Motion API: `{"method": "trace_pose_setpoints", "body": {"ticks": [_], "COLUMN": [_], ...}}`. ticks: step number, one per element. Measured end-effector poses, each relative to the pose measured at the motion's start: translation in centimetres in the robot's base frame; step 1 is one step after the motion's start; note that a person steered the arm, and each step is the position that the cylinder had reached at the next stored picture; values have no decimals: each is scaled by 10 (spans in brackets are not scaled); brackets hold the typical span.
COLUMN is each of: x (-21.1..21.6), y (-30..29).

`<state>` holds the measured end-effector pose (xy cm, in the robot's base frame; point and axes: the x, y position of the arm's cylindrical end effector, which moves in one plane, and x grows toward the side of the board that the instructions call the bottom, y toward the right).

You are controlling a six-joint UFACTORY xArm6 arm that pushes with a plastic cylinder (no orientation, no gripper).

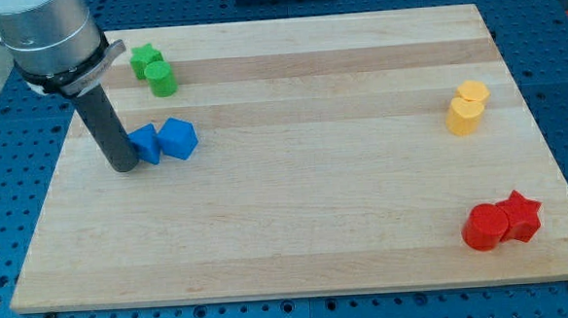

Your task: Separate the blue cube from the blue triangle

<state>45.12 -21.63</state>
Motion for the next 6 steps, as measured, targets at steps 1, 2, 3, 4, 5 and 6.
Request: {"method": "trace_pose_setpoints", "body": {"ticks": [1,2,3,4,5,6], "x": [-10,-11,-9,0,-1,-12], "y": [-44,-57,-42,23,41,87]}}
